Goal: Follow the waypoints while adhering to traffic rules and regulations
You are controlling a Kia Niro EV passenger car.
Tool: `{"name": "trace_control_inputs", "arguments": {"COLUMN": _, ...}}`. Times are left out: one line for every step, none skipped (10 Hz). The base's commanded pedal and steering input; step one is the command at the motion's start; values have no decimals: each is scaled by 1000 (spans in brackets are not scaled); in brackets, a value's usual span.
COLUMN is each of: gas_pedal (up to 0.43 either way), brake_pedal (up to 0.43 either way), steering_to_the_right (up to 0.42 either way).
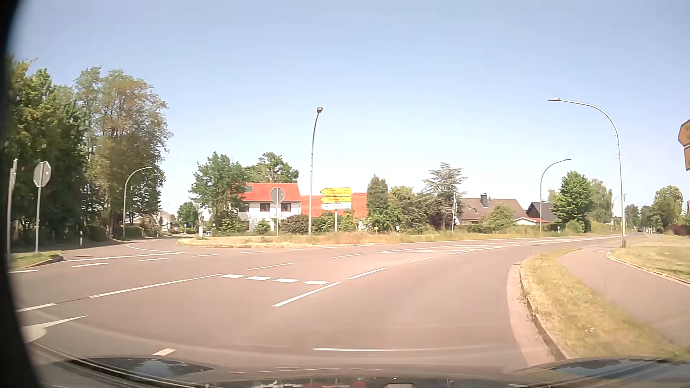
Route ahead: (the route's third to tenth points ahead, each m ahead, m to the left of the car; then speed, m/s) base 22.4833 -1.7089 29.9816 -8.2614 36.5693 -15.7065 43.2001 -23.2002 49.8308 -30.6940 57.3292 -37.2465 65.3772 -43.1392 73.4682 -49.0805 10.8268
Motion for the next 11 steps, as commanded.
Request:
{"name": "trace_control_inputs", "arguments": {"gas_pedal": 130, "brake_pedal": 0, "steering_to_the_right": 130}}
{"name": "trace_control_inputs", "arguments": {"gas_pedal": 150, "brake_pedal": 0, "steering_to_the_right": 130}}
{"name": "trace_control_inputs", "arguments": {"gas_pedal": 169, "brake_pedal": 0, "steering_to_the_right": 128}}
{"name": "trace_control_inputs", "arguments": {"gas_pedal": 177, "brake_pedal": 0, "steering_to_the_right": 124}}
{"name": "trace_control_inputs", "arguments": {"gas_pedal": 177, "brake_pedal": 0, "steering_to_the_right": 121}}
{"name": "trace_control_inputs", "arguments": {"gas_pedal": 177, "brake_pedal": 0, "steering_to_the_right": 119}}
{"name": "trace_control_inputs", "arguments": {"gas_pedal": 189, "brake_pedal": 0, "steering_to_the_right": 119}}
{"name": "trace_control_inputs", "arguments": {"gas_pedal": 189, "brake_pedal": 0, "steering_to_the_right": 119}}
{"name": "trace_control_inputs", "arguments": {"gas_pedal": 189, "brake_pedal": 0, "steering_to_the_right": 119}}
{"name": "trace_control_inputs", "arguments": {"gas_pedal": 189, "brake_pedal": 0, "steering_to_the_right": 124}}
{"name": "trace_control_inputs", "arguments": {"gas_pedal": 189, "brake_pedal": 0, "steering_to_the_right": 125}}
